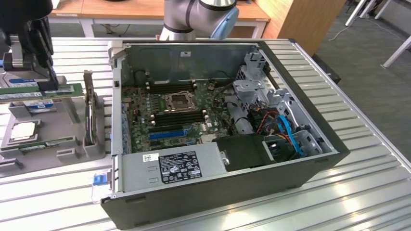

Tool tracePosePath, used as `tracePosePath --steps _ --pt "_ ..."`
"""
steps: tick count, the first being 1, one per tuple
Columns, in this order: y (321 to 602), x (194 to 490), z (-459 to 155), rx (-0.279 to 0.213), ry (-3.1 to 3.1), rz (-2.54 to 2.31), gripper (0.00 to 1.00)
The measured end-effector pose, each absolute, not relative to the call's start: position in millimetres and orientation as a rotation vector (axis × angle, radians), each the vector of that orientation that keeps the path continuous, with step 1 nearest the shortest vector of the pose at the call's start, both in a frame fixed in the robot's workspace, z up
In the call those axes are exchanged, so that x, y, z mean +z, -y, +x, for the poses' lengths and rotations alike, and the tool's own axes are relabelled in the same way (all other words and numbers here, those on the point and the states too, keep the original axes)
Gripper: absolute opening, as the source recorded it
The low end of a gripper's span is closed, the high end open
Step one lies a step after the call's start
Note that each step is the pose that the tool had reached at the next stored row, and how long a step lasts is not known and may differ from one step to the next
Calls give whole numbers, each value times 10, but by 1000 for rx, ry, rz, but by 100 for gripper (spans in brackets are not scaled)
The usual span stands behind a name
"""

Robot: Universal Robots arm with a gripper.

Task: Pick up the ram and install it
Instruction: 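Pick up the ram and move it above insertion slot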

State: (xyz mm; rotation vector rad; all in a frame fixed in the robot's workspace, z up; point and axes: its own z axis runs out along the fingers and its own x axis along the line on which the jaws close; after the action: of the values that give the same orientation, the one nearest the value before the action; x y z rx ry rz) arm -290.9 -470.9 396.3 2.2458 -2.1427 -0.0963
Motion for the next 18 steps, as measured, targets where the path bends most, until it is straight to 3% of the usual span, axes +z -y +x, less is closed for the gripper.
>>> tracePosePath --steps 18 --pt "4709 3964 -2733 -96 2136 2252 11"
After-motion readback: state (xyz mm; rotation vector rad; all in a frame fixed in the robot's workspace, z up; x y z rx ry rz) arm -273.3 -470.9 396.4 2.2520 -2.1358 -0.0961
